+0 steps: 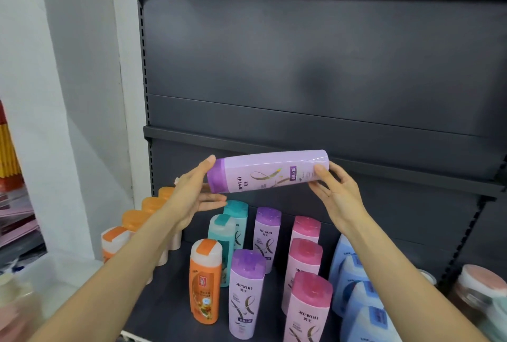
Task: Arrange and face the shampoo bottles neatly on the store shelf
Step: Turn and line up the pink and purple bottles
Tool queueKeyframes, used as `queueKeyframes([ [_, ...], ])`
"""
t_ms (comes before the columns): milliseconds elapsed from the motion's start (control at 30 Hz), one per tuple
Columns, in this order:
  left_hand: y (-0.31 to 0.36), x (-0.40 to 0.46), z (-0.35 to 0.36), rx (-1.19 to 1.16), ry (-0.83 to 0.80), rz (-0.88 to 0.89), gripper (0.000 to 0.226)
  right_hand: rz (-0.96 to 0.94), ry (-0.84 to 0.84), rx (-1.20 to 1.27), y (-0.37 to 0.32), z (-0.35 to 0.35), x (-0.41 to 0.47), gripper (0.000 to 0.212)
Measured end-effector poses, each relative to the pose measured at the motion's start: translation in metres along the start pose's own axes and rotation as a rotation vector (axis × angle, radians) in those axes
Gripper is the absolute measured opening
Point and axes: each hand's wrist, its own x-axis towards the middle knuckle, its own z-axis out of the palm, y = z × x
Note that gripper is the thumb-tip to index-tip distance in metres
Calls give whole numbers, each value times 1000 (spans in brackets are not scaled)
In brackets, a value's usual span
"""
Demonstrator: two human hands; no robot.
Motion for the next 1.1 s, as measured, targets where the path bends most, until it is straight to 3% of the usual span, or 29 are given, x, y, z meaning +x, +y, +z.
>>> queueKeyframes([
  [67, 3, 1, 1, 100, -22, -21, 47, 42, -11, -46, -1, 0, 1, 36],
  [233, 0, -1, -3, 92, -123, 13, 21, 114, 62, -96, -5, 5, 2, 33],
  [333, -3, 2, -7, 116, -76, 33, 38, 164, 108, -154, -6, 7, 4, 47],
  [433, -1, 6, -9, 153, 16, 1, 46, 244, 92, -210, -8, 7, 3, 47],
  [567, -3, 10, -8, 21, 39, -104, 41, 349, 71, -248, -10, 7, -1, 46],
  [767, -6, 11, -8, -51, 103, -125, 38, 331, -10, -180, -12, 5, -1, 32],
  [967, -6, 11, -7, -142, 110, -222, 50, 309, 148, -390, -13, 9, 1, 58],
  [1100, -4, 13, -6, -116, 129, -239, 58, 326, 173, -455, -10, 11, 2, 64],
])
